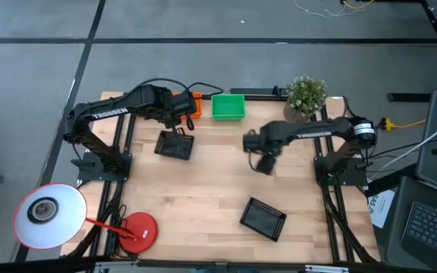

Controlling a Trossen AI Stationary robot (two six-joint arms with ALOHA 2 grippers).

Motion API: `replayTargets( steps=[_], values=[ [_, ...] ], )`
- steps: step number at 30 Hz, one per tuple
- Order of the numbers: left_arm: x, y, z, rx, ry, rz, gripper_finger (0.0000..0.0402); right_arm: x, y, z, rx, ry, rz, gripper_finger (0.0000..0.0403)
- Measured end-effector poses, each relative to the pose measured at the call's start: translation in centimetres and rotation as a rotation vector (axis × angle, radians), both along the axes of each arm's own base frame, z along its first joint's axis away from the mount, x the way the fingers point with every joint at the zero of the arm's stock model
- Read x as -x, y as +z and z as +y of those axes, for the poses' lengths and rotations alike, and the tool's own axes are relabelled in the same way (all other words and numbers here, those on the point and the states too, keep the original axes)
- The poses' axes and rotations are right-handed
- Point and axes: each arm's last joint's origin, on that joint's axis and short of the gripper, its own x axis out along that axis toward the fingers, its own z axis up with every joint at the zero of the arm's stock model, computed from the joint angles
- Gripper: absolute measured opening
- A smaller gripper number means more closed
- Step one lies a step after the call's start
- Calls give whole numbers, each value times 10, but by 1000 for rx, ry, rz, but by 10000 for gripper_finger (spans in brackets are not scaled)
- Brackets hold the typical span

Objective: Stack baskets by color
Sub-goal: Adjust the black bins

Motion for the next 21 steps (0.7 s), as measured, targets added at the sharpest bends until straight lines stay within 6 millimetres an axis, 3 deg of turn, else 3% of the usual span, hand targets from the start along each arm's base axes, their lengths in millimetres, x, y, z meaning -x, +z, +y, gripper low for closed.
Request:
replayTargets(
  steps=[5,9,15,21],
  values=[
    [0,0,1,-26,8,8,80,36,15,50,-80,-158,123,174],
    [-2,1,1,-35,3,-14,80,50,8,96,-187,-273,124,174],
    [-6,2,3,-49,-16,-45,80,56,-12,157,-445,-376,223,174],
    [-9,4,3,-56,-13,-81,80,52,-42,204,-487,-387,233,174]
  ],
)
